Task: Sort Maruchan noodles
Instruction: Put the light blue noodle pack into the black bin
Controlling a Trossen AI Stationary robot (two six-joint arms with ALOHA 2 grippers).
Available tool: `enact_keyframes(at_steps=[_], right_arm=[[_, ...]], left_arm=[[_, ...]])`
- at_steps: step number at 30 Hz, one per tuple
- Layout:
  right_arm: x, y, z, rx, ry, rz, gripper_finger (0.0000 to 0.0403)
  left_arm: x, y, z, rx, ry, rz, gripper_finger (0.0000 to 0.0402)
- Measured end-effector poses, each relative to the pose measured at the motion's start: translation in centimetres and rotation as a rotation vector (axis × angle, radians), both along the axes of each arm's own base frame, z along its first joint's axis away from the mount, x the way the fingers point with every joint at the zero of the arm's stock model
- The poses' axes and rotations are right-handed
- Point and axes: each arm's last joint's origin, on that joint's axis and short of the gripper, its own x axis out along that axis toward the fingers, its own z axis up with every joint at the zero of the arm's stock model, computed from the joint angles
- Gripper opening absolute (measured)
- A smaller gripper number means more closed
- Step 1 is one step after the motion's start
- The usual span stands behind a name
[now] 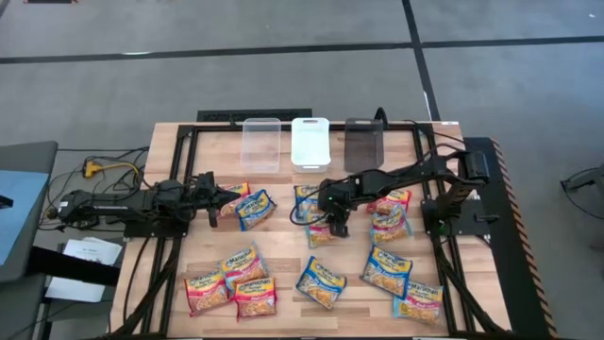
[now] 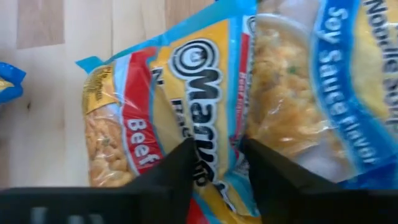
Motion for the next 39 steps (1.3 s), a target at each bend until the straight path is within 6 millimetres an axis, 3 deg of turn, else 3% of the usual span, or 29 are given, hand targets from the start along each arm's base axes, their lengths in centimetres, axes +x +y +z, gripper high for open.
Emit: enact_keyframes(at_steps=[6,8,13,20,31,39], right_arm=[[0.0,0.0,0.0,0.008,0.001,-0.009,0.0031],[0.0,0.0,0.0,0.008,0.001,-0.009,0.0011],[0.2,0.5,0.6,0.016,0.03,-0.019,0.0012],[1.2,1.9,3.3,-0.02,0.055,0.02,0.0005],[1.9,2.9,8.0,-0.311,0.101,0.038,0.0005],[1.6,2.0,11.0,-0.564,0.172,0.012,0.0004]], left_arm=[[0.0,0.0,0.0,0.0,0.0,0.001,0.0],[0.0,0.0,0.0,0.0,0.0,0.001,0.0],[0.0,0.0,0.0,0.0,0.0,0.002,0.0],[0.0,0.0,0.0,0.0,0.0,0.002,0.0],[0.0,0.0,0.0,0.0,0.0,0.003,0.0],[0.0,0.0,0.0,0.0,0.0,0.003,0.0]])
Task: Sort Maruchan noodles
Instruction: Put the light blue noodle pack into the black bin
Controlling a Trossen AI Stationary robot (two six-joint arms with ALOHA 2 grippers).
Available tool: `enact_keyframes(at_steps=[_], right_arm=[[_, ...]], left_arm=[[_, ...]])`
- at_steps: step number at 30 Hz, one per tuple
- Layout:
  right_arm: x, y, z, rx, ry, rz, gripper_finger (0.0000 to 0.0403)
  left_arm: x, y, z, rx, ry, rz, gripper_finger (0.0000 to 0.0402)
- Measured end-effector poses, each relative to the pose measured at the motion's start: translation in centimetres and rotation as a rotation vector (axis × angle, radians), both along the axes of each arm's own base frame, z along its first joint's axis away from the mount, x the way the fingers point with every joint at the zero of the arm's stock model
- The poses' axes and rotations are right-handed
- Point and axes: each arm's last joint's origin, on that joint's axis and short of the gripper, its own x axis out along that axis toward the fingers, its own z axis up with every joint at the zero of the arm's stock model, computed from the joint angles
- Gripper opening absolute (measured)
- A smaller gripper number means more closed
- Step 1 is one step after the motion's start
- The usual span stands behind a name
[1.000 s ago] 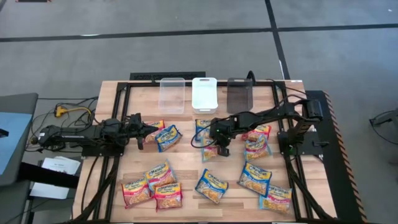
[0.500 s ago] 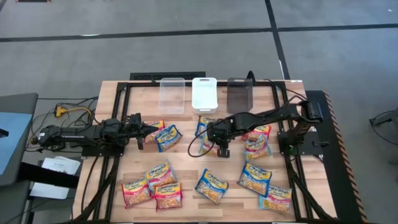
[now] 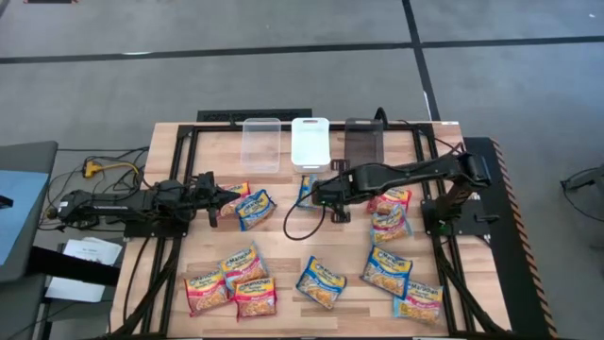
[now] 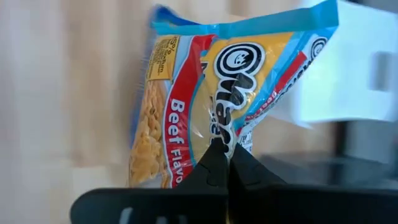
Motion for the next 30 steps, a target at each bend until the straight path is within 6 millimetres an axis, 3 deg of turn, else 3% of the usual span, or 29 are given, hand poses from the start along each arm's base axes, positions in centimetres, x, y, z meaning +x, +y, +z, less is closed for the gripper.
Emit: enact_keyframes(at_steps=[7,11,16,22,30], right_arm=[[-2.3,-1.5,3.3,-0.187,-0.029,-0.055,0.0004],[-4.7,-3.0,6.0,-0.276,-0.093,-0.128,0.0004],[-8.4,-4.9,7.5,-0.369,-0.146,-0.235,0.0004],[-11.8,-7.0,6.0,-0.456,-0.174,-0.317,0.0004],[-12.9,-9.8,2.6,-0.531,-0.182,-0.357,0.0004]], left_arm=[[0.0,0.0,0.0,0.0,0.001,0.0,0.0],[0.0,0.0,0.0,0.0,0.002,0.0,0.0],[0.0,0.0,-0.2,-0.001,0.018,0.0,0.0],[0.0,0.0,-0.2,-0.001,0.018,0.0,0.0],[0.0,0.0,-0.2,-0.001,0.018,0.0,0.0]])
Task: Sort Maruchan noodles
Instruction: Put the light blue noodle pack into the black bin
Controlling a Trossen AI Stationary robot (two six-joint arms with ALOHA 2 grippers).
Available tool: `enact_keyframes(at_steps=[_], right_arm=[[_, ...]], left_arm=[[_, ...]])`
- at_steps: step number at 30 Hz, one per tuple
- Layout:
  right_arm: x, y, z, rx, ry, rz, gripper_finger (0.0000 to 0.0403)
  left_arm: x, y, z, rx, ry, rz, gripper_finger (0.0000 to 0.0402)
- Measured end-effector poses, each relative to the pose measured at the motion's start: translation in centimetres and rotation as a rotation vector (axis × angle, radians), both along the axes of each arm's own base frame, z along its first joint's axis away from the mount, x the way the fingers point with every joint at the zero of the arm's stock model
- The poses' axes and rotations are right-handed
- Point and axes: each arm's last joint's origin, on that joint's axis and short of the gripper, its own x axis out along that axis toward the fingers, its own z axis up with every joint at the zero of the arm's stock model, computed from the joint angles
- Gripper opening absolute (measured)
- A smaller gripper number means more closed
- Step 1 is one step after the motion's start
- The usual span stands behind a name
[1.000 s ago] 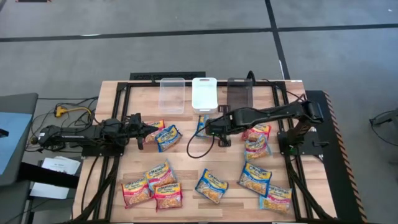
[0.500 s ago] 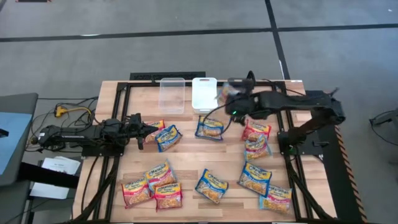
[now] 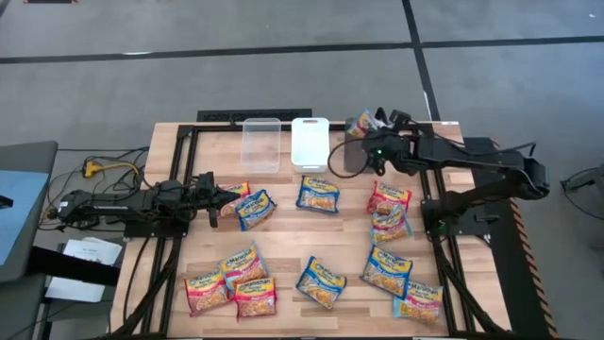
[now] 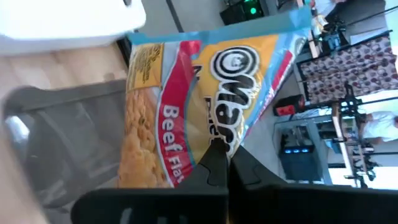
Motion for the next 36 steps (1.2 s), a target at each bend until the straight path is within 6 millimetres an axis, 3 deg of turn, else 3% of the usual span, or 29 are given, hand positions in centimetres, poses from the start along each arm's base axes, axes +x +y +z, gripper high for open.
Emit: enact_keyframes(at_steps=[11,36], right_arm=[[1.3,-3.9,-2.4,0.035,0.136,-0.007,0.0004],[3.9,-7.5,-8.6,0.12,0.303,-0.045,0.0004]], left_arm=[[0.0,0.0,0.0,0.0,0.0,0.0,0.0],[0.0,0.0,0.0,0.0,0.001,0.0,0.0]])
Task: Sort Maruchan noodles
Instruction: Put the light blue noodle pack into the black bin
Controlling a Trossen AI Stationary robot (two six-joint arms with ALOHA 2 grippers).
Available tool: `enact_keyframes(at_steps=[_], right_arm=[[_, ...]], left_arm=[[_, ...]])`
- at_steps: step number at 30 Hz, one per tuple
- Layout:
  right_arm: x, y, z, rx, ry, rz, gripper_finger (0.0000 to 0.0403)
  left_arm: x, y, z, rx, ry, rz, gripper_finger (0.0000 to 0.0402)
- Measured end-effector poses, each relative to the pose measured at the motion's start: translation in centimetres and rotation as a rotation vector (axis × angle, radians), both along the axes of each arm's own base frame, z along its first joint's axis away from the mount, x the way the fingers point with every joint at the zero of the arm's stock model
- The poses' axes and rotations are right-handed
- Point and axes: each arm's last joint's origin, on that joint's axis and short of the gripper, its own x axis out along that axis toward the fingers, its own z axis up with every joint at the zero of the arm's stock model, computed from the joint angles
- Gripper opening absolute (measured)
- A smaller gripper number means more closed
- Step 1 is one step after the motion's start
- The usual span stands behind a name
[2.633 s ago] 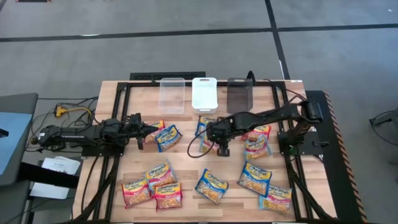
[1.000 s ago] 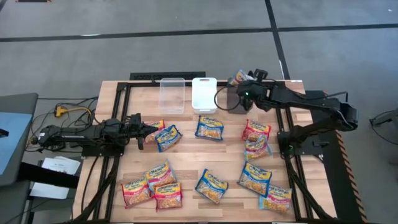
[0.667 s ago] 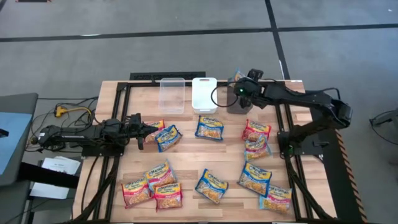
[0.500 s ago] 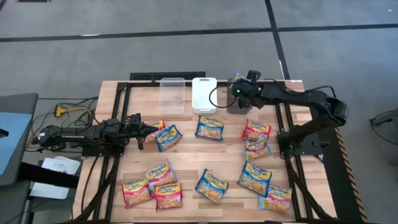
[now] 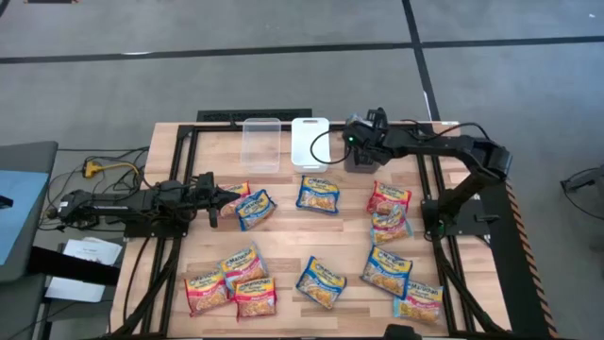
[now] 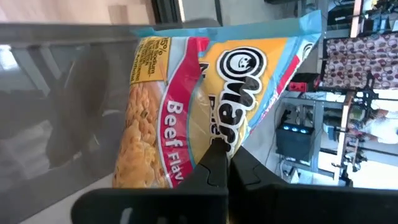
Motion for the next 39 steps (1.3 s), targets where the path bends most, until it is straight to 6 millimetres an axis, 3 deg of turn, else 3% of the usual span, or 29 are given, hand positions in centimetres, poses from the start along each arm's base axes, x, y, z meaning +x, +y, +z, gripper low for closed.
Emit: enact_keyframes(at_steps=[15,39], right_arm=[[-0.3,-2.5,-1.9,0.006,0.044,-0.05,0.001],[0.0,-2.5,-1.2,-0.025,0.003,-0.087,0.0145]], left_arm=[[0.0,0.0,0.0,0.003,0.0,0.006,0.0],[0.0,0.0,0.0,0.07,0.018,0.001,0.0]])
